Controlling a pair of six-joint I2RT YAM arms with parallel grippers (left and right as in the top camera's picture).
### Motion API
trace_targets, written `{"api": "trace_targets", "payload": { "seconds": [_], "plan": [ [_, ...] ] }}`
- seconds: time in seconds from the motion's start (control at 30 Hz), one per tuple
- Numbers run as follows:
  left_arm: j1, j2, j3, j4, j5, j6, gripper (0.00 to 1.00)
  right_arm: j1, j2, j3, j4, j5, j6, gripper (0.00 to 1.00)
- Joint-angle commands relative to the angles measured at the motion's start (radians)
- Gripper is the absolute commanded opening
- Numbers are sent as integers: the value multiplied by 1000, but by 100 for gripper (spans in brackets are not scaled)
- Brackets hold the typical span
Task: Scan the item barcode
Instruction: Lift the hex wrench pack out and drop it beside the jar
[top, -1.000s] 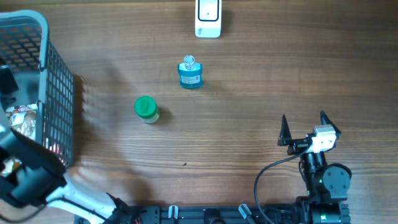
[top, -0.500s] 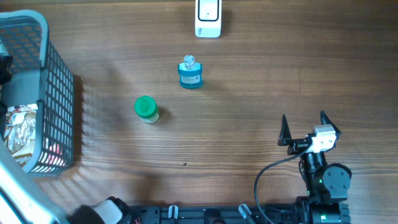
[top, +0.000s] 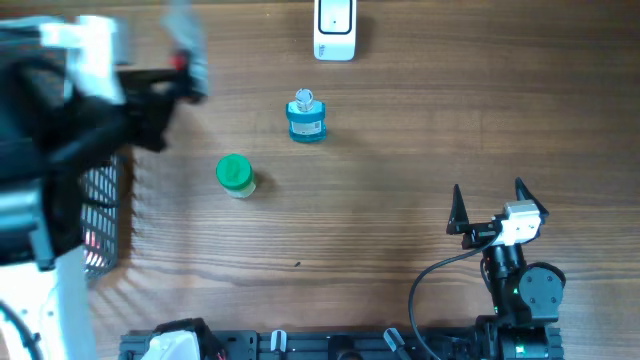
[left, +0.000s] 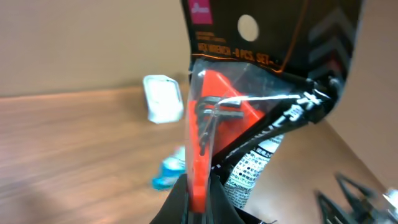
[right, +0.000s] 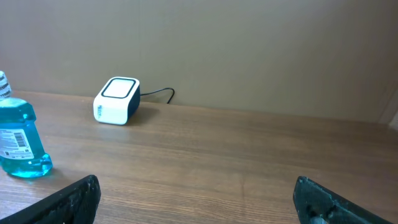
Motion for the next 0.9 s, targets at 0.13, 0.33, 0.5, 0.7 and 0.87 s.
{"api": "trace_targets", "payload": {
  "seconds": [0.13, 0.33, 0.5, 0.7, 0.87],
  "plan": [
    [-315, 68, -114, -18, -175, 26, 4, 2, -6, -1, 3, 9, -8, 100],
    [-458, 87, -408, 156, -175, -13, 4, 2, -6, -1, 3, 9, -8, 100],
    [-556, 91, -672, 302, -418, -72, 4, 2, -6, -1, 3, 9, -8, 100],
    [-657, 155, -865, 468, -605, -72, 4, 1, -6, -1, 3, 9, -8, 100],
    [-689, 280, -902, 574, -693, -71, 4, 2, -6, -1, 3, 9, -8, 100]
  ]
}}
